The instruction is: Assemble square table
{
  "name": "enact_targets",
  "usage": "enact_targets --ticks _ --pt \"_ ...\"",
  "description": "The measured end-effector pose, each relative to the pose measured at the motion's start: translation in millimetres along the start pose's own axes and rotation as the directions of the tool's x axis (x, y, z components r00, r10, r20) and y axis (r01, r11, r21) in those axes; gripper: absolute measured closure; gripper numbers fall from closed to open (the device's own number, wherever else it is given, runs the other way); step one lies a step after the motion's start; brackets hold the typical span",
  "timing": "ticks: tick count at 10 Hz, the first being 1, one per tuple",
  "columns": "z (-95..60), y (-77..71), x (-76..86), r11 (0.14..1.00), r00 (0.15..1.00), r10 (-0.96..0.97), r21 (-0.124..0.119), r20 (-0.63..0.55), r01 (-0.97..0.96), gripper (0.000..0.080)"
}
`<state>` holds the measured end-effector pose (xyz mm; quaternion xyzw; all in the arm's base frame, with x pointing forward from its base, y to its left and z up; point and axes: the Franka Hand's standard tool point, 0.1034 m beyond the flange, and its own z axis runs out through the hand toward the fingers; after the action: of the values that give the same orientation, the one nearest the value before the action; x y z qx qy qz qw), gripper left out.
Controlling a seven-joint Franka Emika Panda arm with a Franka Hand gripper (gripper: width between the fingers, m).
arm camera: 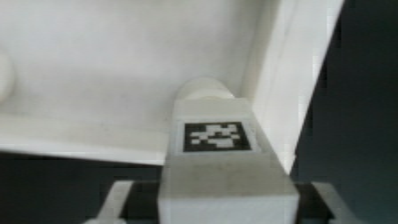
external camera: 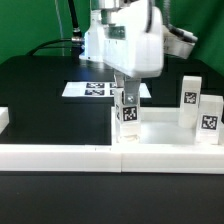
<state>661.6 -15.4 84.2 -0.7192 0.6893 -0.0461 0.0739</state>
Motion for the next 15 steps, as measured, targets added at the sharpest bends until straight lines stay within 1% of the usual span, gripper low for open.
enact_targets --ticks 1,2,3,4,5,6,7,8,9,10,12,13,14,15 --pt "-0.1 1.7 1.5 0.998 0.998 0.066 0.018 0.021 -0.067 0.0509" --pt "-0.2 1.8 1.2 0.994 0.994 0.110 0.012 0.024 -0.111 0.0509" --pt "-0.1 1.7 1.5 0.995 0.995 0.096 0.014 0.023 -0.096 0.0509" --pt "0.5 2.1 1.6 0.997 0.997 0.079 0.013 0.022 -0.079 0.0398" --pt "1.5 2.7 0.8 0.998 0.998 0.067 0.010 0.021 -0.067 0.0253" --pt "3.4 5.0 -2.8 0.994 0.994 -0.109 -0.023 -0.001 0.109 0.0253" --pt "1.6 1.7 -7.0 0.958 0.959 -0.284 -0.051 -0.013 0.283 0.0172" --pt "0.2 -1.2 -9.4 0.922 0.923 -0.385 -0.055 -0.012 0.384 0.0154" --pt "0.9 -0.2 -7.0 0.909 0.910 -0.413 -0.056 -0.012 0.412 0.0154" --pt "0.8 -0.2 -6.3 0.871 0.872 -0.489 -0.058 -0.008 0.487 0.0151" --pt "0.8 -0.2 -5.9 0.813 0.814 -0.581 -0.058 -0.001 0.579 0.0150" --pt "0.8 -0.1 -5.4 0.763 0.764 -0.645 -0.059 0.003 0.644 0.0150" --pt "-0.4 -1.9 -4.5 0.699 0.699 -0.715 -0.047 0.000 0.714 0.0150" --pt "-4.6 -3.4 -2.1 0.622 0.622 -0.783 -0.005 -0.021 0.783 0.0150"
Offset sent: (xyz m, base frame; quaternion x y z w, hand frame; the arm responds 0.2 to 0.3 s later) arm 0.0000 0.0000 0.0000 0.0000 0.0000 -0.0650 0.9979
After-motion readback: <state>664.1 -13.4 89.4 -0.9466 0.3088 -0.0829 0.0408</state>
